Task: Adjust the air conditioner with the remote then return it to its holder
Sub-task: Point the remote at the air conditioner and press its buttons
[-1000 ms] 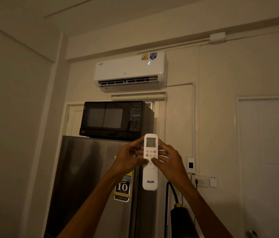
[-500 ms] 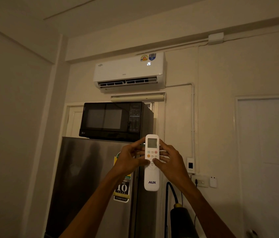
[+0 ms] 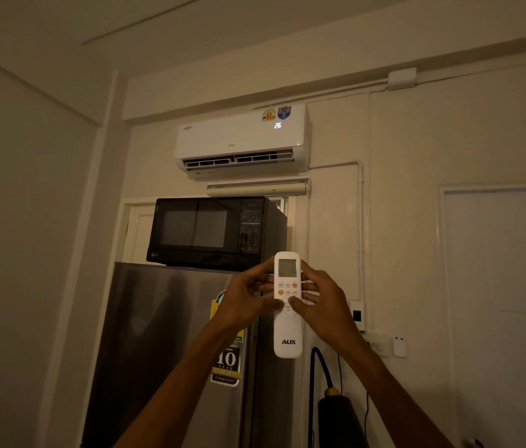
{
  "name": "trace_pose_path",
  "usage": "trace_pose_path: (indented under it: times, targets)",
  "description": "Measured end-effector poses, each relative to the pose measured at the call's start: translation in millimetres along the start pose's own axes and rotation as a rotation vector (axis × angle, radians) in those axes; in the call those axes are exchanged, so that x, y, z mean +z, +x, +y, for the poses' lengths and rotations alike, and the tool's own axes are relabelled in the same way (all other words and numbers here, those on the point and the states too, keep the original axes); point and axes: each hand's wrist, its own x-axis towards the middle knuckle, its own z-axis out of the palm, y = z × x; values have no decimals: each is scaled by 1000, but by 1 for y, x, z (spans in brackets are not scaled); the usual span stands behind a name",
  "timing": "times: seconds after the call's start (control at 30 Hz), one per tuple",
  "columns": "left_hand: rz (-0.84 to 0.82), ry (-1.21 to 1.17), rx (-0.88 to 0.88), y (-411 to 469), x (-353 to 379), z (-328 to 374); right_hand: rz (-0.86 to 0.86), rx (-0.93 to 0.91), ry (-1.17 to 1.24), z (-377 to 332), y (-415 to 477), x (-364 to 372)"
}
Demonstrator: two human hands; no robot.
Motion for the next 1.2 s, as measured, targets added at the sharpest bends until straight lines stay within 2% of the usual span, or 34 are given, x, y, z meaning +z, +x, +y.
trace_pose_path:
  times: [0.6,1.2]
  targets:
    - [-4,-59,65,26,-7,32,53,-78,-6,-23,28,-20]
    - [7,-27,65,48,8,19,67,-65,2,-3,42,-28]
